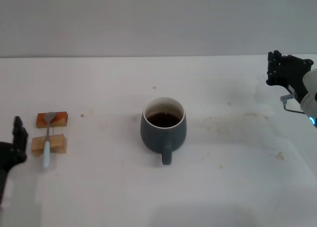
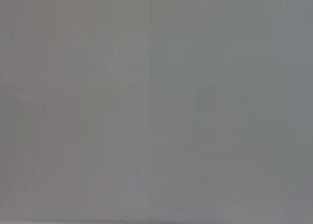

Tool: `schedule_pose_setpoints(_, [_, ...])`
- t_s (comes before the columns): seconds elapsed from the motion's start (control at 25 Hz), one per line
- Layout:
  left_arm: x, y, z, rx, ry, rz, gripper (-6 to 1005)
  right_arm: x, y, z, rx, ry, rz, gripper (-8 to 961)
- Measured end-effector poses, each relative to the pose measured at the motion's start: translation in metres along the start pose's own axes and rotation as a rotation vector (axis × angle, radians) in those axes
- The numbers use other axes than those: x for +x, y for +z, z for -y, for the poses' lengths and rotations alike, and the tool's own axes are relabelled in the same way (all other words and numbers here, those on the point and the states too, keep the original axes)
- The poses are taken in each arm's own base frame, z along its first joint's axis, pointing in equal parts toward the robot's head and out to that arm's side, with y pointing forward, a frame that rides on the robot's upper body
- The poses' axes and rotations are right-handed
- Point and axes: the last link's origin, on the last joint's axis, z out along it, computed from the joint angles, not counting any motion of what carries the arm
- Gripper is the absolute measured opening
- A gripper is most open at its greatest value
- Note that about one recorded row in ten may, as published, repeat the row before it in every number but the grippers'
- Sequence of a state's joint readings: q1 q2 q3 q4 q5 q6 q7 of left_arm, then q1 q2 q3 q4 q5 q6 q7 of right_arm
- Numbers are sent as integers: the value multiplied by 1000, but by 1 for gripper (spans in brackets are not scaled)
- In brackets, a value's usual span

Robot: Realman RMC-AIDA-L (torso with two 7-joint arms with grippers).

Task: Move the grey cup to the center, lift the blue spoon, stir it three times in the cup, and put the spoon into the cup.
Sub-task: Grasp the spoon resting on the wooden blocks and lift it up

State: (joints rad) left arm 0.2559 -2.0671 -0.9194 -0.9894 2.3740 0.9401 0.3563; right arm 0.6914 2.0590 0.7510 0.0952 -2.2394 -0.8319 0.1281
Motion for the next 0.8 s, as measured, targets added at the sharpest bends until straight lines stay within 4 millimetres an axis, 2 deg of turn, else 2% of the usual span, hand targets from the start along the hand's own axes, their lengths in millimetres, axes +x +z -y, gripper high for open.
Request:
schedule_pose_setpoints(0.28, [-9, -16, -25, -11, -35, 44, 567, -2, 2, 0, -2, -4, 4, 74])
schedule_pose_setpoints(0.52, [-18, -23, -26, 5, -47, 70, 565, -2, 1, 3, 15, 6, 7, 73])
schedule_pose_setpoints(0.8, [-32, -19, -27, 19, -52, 98, 563, 2, -4, 9, 54, -9, 6, 73])
